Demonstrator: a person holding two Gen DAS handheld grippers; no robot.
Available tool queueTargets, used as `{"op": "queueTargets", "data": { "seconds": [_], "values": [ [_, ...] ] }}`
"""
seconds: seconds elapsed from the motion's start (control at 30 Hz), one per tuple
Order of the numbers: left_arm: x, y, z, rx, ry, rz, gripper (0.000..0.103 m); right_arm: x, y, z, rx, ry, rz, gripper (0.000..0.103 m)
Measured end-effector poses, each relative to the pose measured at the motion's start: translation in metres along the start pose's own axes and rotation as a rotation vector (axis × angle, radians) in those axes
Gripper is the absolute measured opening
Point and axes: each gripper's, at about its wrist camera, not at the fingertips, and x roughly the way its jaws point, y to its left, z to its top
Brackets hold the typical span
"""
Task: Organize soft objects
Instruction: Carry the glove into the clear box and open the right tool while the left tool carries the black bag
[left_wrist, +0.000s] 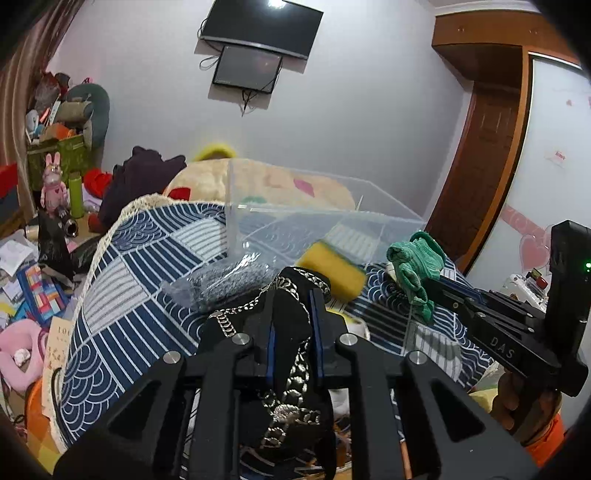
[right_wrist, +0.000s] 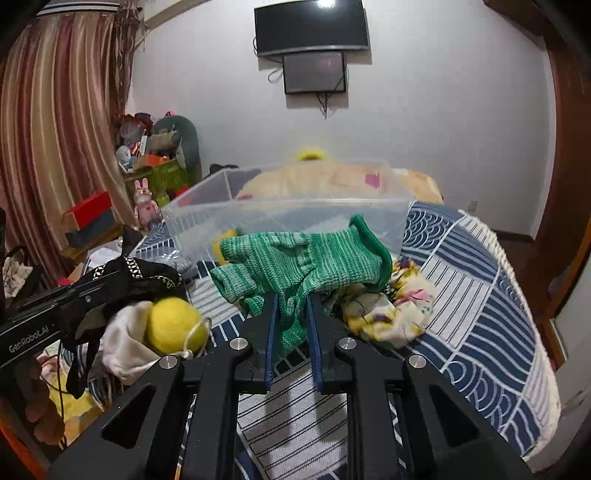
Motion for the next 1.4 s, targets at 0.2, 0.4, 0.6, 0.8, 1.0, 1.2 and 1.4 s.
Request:
{"op": "queueTargets", "data": {
  "seconds": [0.2, 0.4, 0.6, 0.8, 1.0, 1.2, 1.4],
  "values": [
    [-0.008, -0.008, 0.017, 0.02, -0.029, -0.013, 0.015, -0.011, 0.001, 0.01, -0.001, -0.044, -0.01, 0.012],
    [-0.017, -0.014, 0.038, 0.028, -0.068, -0.045, 0.015, -0.021, 0.0, 0.019, -0.011, -0.076, -0.026, 0.008],
    [-0.02, -0.017, 0.056, 0.056, -0.095, -0.031, 0.015, -0.014, -0.006, 0.015, 0.009, -0.004, -0.008, 0.011],
    [-0.017, -0.014, 0.07, 0.065, -0.103, -0.036, 0.015, 0.007, -0.012, -0.001, 0.027, 0.101, 0.005, 0.032],
    [-0.005, -0.007, 0.082, 0.055, -0.095, -0.047, 0.015, 0.029, -0.013, -0.008, 0.027, 0.162, 0.022, 0.032],
    [0.009, -0.008, 0.09, 0.062, -0.075, -0.049, 0.015, 0.034, -0.008, -0.008, -0.008, 0.157, 0.02, 0.014],
    [0.017, -0.011, 0.099, 0.08, -0.082, -0.029, 0.015, 0.01, -0.004, 0.008, -0.037, 0.061, 0.01, 0.012]
  ]
}}
